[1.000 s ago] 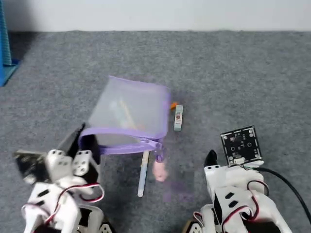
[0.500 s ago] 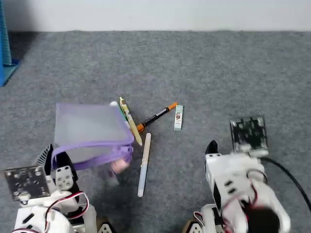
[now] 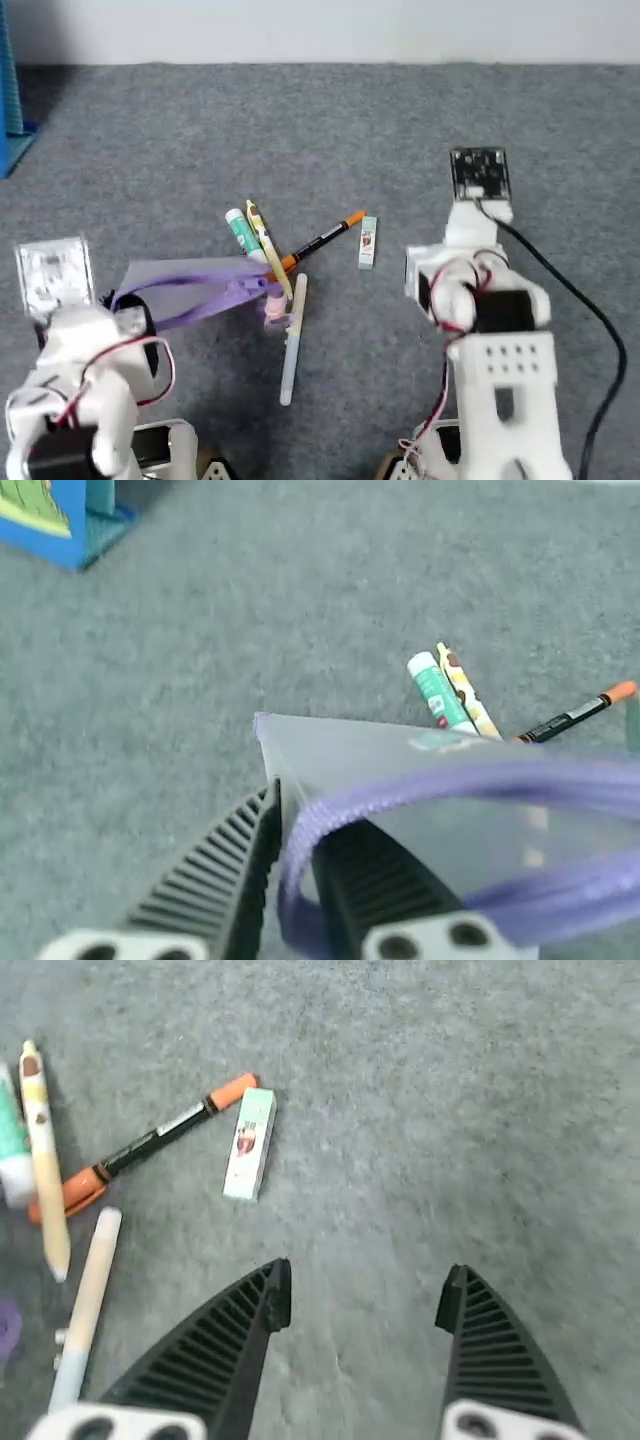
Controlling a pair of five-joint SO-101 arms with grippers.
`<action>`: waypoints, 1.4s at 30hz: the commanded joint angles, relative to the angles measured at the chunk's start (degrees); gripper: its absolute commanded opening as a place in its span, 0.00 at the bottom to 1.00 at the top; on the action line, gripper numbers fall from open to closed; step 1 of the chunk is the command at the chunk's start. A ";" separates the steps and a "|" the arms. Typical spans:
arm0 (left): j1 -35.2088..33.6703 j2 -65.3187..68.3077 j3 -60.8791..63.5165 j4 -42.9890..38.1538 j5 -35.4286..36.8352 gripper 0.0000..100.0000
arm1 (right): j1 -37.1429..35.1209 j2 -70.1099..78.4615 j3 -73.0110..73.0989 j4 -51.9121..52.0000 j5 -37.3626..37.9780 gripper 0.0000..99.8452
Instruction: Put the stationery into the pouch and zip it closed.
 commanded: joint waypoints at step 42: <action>0.00 5.19 -9.89 5.36 4.75 0.01 | -8.66 61.93 -36.13 -6.73 -0.53 0.01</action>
